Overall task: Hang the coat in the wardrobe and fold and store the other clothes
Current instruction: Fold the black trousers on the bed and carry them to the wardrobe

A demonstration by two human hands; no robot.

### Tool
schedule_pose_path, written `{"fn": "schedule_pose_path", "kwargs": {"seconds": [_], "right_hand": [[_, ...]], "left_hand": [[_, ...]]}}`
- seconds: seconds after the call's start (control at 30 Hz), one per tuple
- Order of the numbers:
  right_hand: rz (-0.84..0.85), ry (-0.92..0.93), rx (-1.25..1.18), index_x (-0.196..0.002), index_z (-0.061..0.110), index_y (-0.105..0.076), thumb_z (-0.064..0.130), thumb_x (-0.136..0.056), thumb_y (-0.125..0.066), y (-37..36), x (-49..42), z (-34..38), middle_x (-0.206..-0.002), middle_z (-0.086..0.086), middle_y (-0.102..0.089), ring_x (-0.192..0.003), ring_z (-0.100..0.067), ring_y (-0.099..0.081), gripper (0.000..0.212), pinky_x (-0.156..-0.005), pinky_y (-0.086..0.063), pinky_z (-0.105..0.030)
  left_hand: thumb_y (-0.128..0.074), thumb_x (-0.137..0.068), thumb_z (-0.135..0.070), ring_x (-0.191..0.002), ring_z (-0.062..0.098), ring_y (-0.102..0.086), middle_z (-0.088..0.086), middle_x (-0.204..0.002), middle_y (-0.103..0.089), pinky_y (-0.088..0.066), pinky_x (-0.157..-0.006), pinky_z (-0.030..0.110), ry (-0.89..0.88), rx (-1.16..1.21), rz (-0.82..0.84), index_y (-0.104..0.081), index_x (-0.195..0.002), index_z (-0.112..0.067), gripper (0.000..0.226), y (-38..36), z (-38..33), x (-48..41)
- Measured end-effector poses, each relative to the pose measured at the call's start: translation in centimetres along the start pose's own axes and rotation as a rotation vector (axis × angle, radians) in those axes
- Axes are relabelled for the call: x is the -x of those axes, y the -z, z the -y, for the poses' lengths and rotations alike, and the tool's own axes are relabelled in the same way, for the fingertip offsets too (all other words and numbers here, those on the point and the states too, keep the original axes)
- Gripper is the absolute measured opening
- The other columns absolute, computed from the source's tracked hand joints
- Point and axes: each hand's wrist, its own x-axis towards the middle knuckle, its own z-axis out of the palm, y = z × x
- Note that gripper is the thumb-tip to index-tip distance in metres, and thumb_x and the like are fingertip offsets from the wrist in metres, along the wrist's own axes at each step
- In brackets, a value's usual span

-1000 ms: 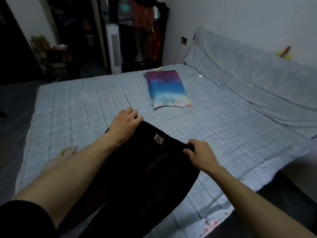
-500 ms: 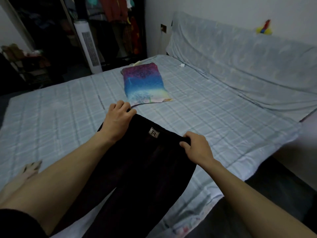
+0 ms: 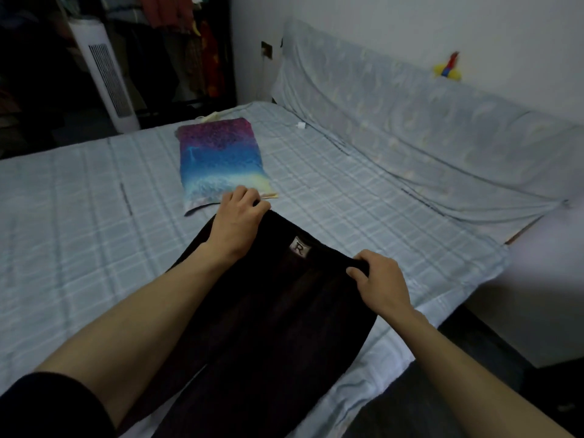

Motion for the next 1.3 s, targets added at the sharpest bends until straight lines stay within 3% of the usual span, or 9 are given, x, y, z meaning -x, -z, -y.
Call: {"fn": "schedule_pose_path", "kwargs": {"seconds": [0.13, 0.23, 0.37, 0.43, 0.67, 0.9, 1.07, 1.3], "right_hand": [[-0.034, -0.009, 0.039, -0.089, 0.02, -0.065, 0.026, -0.093, -0.065, 0.9, -3.3, -3.3, -0.084, 0.006, -0.063, -0.075, -0.012, -0.059, 0.007, -0.07, -0.049, -0.032], [0.049, -0.074, 0.128, -0.096, 0.019, -0.066, 0.023, -0.094, -0.062, -0.3, -4.9, -6.2, -0.091, 0.002, -0.066, -0.08, -0.017, -0.061, 0.006, -0.071, -0.051, -0.035], [0.232, -0.088, 0.299, -0.119, 0.018, -0.062, 0.017, -0.097, -0.055, -2.3, -7.1, -9.1, -0.117, -0.005, -0.063, -0.1, -0.021, -0.061, 0.023, -0.081, -0.05, -0.033], [0.259, -0.047, 0.277, -0.128, 0.016, -0.057, 0.022, -0.098, -0.057, -2.5, -8.8, -9.7, -0.126, -0.006, -0.058, -0.109, -0.023, -0.059, 0.031, -0.088, -0.048, -0.033], [0.344, 0.131, 0.208, -0.132, 0.016, -0.052, 0.03, -0.097, -0.056, -3.7, -14.4, -9.9, -0.128, -0.008, -0.054, -0.112, -0.024, -0.055, 0.037, -0.094, -0.046, -0.037], [0.437, 0.259, 0.151, -0.128, 0.017, -0.055, 0.03, -0.095, -0.059, -6.7, -15.9, -7.3, -0.124, -0.007, -0.055, -0.109, -0.024, -0.055, 0.036, -0.094, -0.047, -0.039], [0.522, 0.355, 0.116, -0.13, 0.019, -0.055, 0.029, -0.095, -0.06, -11.6, -15.0, -4.8, -0.126, -0.003, -0.056, -0.114, -0.019, -0.055, 0.036, -0.099, -0.046, -0.035], [0.646, 0.476, 0.177, -0.132, 0.021, -0.054, 0.032, -0.095, -0.06, -20.0, -13.1, -2.0, -0.128, 0.0, -0.055, -0.116, -0.017, -0.054, 0.038, -0.102, -0.045, -0.038]], "left_hand": [[-0.065, -0.081, -0.014, -0.09, 0.031, -0.051, 0.009, -0.093, -0.059, -0.037, -0.072, 0.042, -0.013, 0.003, 0.031, -0.068, -0.096, -0.015, 0.015, -2.6, -2.2, -3.0], [-0.069, -0.078, -0.009, -0.094, 0.033, -0.054, 0.01, -0.097, -0.061, -0.041, -0.073, 0.041, -0.001, 0.027, 0.19, -0.069, -0.099, -0.015, 0.022, -5.9, -3.4, -4.0], [-0.053, -0.085, -0.002, -0.123, 0.036, -0.046, 0.013, -0.134, -0.053, -0.042, -0.088, 0.046, 0.103, 0.048, 0.411, -0.049, -0.14, -0.016, 0.057, -9.3, -4.7, -3.2], [-0.051, -0.084, 0.001, -0.129, 0.035, -0.041, 0.012, -0.141, -0.048, -0.04, -0.092, 0.045, 0.154, 0.021, 0.471, -0.041, -0.146, -0.017, 0.066, -10.1, -4.7, -2.5], [-0.053, -0.096, -0.016, -0.135, 0.029, -0.035, 0.008, -0.148, -0.042, -0.037, -0.1, 0.043, 0.385, -0.091, 0.564, -0.043, -0.144, -0.019, 0.048, -10.1, -4.1, -0.6], [-0.057, -0.095, -0.017, -0.134, 0.029, -0.039, 0.007, -0.145, -0.047, -0.038, -0.1, 0.043, 0.54, -0.088, 0.515, -0.045, -0.143, -0.017, 0.05, -8.0, -3.7, 3.0], [-0.055, -0.096, -0.018, -0.131, 0.027, -0.041, 0.006, -0.144, -0.048, -0.04, -0.101, 0.041, 0.668, -0.066, 0.572, -0.029, -0.152, -0.019, 0.062, -7.7, -1.6, 9.2], [-0.055, -0.096, -0.03, -0.13, 0.026, -0.043, 0.006, -0.142, -0.05, -0.041, -0.102, 0.041, 0.865, -0.012, 0.665, -0.038, -0.148, -0.018, 0.056, -9.7, 2.5, 20.1]]}}
